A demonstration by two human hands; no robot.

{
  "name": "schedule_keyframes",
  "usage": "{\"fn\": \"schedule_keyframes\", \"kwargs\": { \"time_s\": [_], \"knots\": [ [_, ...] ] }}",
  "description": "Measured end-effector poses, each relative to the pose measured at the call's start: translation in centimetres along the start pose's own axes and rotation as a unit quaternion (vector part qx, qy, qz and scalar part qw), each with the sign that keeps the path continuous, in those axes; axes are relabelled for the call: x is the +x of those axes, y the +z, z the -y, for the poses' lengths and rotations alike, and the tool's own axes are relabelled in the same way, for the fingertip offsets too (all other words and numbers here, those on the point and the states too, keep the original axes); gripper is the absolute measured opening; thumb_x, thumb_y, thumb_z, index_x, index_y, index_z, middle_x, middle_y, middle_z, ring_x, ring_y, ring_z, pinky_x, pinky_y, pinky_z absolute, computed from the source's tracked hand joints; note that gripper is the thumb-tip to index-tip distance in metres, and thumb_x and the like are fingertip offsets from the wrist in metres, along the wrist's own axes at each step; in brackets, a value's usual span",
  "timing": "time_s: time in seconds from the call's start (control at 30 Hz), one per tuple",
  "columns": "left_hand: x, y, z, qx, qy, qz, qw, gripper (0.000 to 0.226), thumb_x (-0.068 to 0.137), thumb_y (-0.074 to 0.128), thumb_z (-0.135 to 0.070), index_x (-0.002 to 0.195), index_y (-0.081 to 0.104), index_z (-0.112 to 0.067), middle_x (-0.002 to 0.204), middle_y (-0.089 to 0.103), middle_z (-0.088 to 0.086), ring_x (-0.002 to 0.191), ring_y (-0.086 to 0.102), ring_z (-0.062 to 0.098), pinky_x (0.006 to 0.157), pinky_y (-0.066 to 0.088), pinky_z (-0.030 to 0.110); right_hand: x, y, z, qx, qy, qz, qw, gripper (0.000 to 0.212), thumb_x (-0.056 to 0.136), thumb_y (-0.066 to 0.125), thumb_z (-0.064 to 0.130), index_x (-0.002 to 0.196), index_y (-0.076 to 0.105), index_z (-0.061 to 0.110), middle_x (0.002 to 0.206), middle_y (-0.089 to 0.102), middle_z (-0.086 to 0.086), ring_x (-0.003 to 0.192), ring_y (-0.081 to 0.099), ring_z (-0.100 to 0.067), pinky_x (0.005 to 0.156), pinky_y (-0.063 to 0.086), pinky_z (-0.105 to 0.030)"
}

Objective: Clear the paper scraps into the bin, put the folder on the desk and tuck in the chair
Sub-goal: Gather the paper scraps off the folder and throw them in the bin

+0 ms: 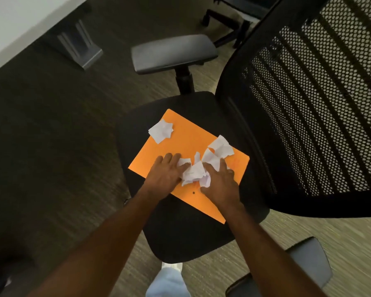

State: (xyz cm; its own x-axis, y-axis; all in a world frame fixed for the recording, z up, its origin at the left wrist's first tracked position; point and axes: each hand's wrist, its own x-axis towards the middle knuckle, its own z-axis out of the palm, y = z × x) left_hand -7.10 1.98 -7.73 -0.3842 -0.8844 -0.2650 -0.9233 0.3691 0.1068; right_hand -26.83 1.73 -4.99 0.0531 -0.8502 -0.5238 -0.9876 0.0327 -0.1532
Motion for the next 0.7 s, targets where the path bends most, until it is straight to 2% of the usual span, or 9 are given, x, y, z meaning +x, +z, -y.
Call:
{"fn": "schedule_keyframes", "kwargs": {
  "time_s": [0.1,0.2,0.33,0.47,0.6,0.7],
  "knots": [
    [0.4,-0.1,0.6,0.001,0.022,-0.018,1.000,0.047,0.089,0.068,-0.029,0.134,0.055,-0.031,0.131,0.052,0.010,0.107,0.052,0.031,0.083,0.049,0.044,0.1,0.2,-0.1,-0.005,-0.002,-0.070,0.998,0.055,0.091,0.069,0.038,0.140,0.046,0.041,0.150,0.036,-0.005,0.126,0.046,-0.031,0.081,0.054,-0.035],
    [0.9,-0.2,0.8,-0.004,0.025,-0.034,0.999,0.037,0.091,0.067,-0.024,0.126,0.060,-0.029,0.119,0.056,0.008,0.096,0.052,0.026,0.071,0.049,0.039,0.3,0.7,-0.2,0.027,0.008,-0.094,0.995,0.049,0.091,0.071,0.036,0.136,0.054,0.037,0.141,0.046,-0.005,0.120,0.052,-0.028,0.080,0.054,-0.034],
    [1.4,-0.1,1.0,-0.016,0.027,-0.039,0.999,0.031,0.093,0.065,-0.025,0.124,0.063,-0.026,0.115,0.058,0.006,0.093,0.052,0.023,0.067,0.050,0.037,0.6,1.5,0.0,0.091,0.031,-0.121,0.988,0.042,0.087,0.076,0.029,0.127,0.063,0.032,0.127,0.059,-0.005,0.110,0.060,-0.022,0.082,0.054,-0.029],
    [1.3,0.0,1.1,-0.049,0.013,-0.054,0.997,0.028,0.094,0.063,-0.023,0.122,0.064,-0.027,0.113,0.059,0.004,0.093,0.053,0.021,0.066,0.046,0.033,1.0,1.3,-0.3,0.186,0.045,-0.136,0.972,0.024,0.090,0.074,0.023,0.114,0.072,0.022,0.110,0.072,-0.004,0.098,0.067,-0.019,0.072,0.048,-0.022],
    [1.5,-0.5,1.3,-0.123,-0.061,-0.112,0.984,0.027,0.091,0.069,-0.018,0.118,0.070,-0.025,0.105,0.065,0.003,0.092,0.059,0.021,0.064,0.049,0.031,1.1,0.6,-1.1,0.287,0.070,-0.115,0.948,0.020,0.086,0.078,0.022,0.105,0.076,0.015,0.103,0.077,-0.004,0.090,0.070,-0.020,0.062,0.044,-0.021],
    [1.9,-1.0,1.5,-0.252,-0.147,-0.169,0.942,0.022,0.093,0.066,-0.017,0.114,0.073,-0.017,0.102,0.068,0.004,0.093,0.062,0.021,0.073,0.055,0.037,1.1,0.1,-1.7,0.354,0.085,-0.086,0.927,0.027,0.081,0.082,0.021,0.106,0.076,0.016,0.104,0.075,-0.001,0.095,0.069,-0.022,0.067,0.047,-0.023]
  ]
}}
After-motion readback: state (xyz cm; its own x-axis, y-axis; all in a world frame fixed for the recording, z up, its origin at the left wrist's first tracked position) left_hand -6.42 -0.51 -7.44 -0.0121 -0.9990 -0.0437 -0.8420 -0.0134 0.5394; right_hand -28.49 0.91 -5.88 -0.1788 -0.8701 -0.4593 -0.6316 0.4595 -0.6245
